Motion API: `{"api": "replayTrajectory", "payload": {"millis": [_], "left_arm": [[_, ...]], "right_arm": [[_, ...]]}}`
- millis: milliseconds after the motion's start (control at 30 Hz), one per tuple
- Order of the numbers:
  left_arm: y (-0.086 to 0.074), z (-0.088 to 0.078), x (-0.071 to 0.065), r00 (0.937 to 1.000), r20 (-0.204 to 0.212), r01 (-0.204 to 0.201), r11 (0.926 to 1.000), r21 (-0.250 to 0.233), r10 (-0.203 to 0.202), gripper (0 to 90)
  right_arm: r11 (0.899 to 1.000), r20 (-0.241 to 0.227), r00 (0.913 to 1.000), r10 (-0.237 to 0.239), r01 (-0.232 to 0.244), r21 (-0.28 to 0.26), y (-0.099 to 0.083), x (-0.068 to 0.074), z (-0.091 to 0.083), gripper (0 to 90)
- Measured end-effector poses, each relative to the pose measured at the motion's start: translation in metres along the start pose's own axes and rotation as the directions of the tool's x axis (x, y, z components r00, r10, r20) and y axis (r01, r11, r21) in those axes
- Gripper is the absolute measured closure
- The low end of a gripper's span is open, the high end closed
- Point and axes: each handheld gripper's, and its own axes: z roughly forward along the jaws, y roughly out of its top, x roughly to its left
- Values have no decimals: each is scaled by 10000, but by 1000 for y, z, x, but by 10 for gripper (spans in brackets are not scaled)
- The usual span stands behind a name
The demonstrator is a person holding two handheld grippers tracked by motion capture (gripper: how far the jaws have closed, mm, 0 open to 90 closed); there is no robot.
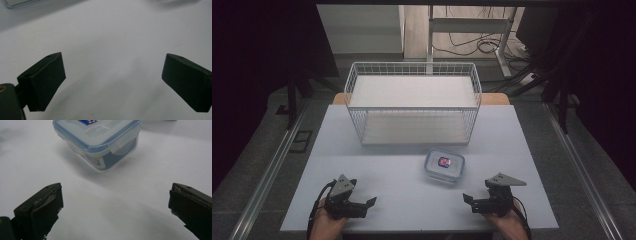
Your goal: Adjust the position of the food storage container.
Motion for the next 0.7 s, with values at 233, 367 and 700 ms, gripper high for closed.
{"api": "replayTrajectory", "payload": {"millis": [233, 367, 700], "left_arm": [[0, 3, -2, 9994, 18, -350, 9990, -275, 351, 24], [2, 4, -1, 9991, 321, -271, 9977, -614, 291, 22], [3, 6, -2, 9985, 194, -489, 9966, -657, 503, 22]], "right_arm": [[9997, 36, 9998, -217, 217, 103, 2, 1, 0, 2], [9988, 127, 9999, -65, 59, 478, 4, 4, 4, 0], [9985, 211, 9984, -528, 524, 154, 18, 3, -3, 382]]}}
